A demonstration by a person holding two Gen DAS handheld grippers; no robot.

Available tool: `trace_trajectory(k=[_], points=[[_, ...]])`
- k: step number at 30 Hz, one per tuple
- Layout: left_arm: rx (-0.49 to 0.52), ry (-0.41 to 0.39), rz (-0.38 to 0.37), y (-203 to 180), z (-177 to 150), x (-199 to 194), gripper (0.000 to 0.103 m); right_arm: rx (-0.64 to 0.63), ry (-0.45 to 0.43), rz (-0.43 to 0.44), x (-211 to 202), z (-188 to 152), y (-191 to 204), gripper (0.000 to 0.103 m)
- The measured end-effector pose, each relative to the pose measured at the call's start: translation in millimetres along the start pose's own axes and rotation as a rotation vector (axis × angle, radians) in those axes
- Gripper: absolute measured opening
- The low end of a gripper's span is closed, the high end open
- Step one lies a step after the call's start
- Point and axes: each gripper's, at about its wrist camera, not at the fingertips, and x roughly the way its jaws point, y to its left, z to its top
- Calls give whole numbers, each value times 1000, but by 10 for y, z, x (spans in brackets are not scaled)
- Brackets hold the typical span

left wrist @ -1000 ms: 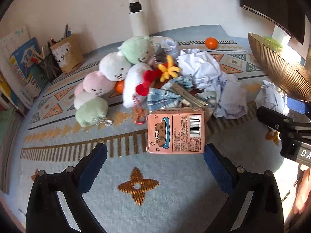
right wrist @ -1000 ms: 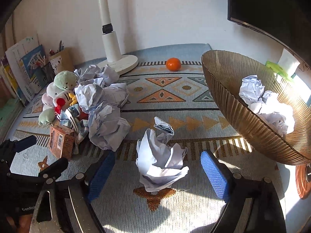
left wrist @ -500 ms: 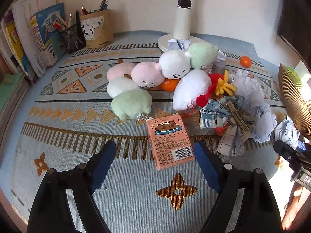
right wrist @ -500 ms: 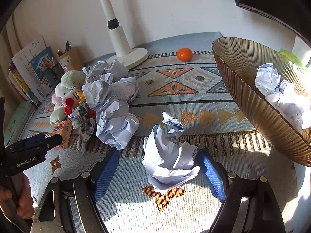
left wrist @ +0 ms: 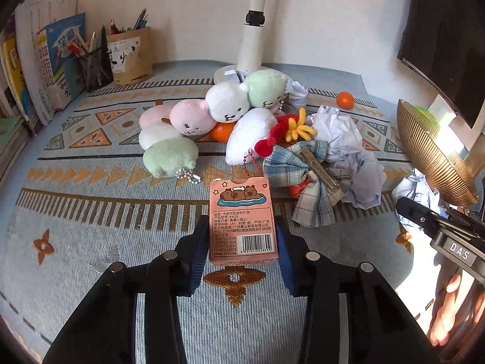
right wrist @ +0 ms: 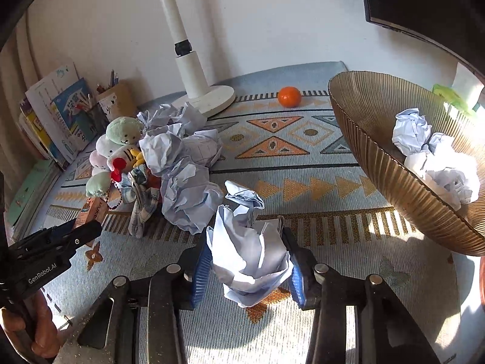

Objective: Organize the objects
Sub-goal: 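Close the left tool on the juice box while the right tool grasps the paper ball, then drop the juice box from the left tool into the bowl while the right tool drops its paper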

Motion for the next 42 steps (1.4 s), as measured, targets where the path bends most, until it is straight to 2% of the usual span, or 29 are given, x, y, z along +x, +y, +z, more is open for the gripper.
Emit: trace_trajectory(k=[3, 8, 12, 15, 19, 22, 24, 27, 28, 30, 31, 32, 34, 36, 40, 42], points=[[20, -38, -51, -149, 84, -179, 38, 31, -33, -2, -236, 48, -112, 43], [106, -93, -144, -630, 362, -363, 38, 97, -153, -110, -814, 293, -515, 43], [179, -132, -259, -1140, 732, -384, 38, 201, -244, -215, -1229, 559, -956, 43], [234, -149, -353, -1594, 1041, -271, 38, 294, -270, -260, -1277, 724, -1278, 43], [257, -99, -458, -2086, 1285, 42, 38, 326, -259, -262, -1169, 907, -1445, 43], [255, -67, -475, -2294, 1328, 253, 38, 342, -253, -268, -1097, 999, -1518, 43], [249, -44, -487, -2356, 1318, 369, 38, 362, -243, -270, -1031, 1051, -1551, 43], [275, -45, -466, -2443, 1271, 454, 38, 383, -229, -269, -946, 1085, -1614, 43], [282, -48, -468, -2474, 1256, 460, 38, 390, -224, -257, -921, 1090, -1631, 46], [286, -59, -481, -2511, 1243, 477, 40, 418, -218, -236, -909, 1084, -1672, 68], [280, -64, -486, -2505, 1243, 477, 50, 431, -230, -232, -934, 1067, -1678, 71], [273, -62, -482, -2496, 1246, 475, 68, 428, -237, -239, -958, 1059, -1657, 71], [247, -71, -485, -2417, 1248, 423, 89, 399, -249, -262, -1023, 1031, -1592, 71], [227, -89, -491, -2328, 1262, 335, 89, 381, -257, -266, -1094, 981, -1525, 71], [199, -131, -472, -1977, 1171, 1, 89, 337, -270, -196, -1200, 858, -1309, 72], [165, -155, -436, -1728, 1066, -166, 90, 302, -271, -162, -1206, 785, -1137, 81]])
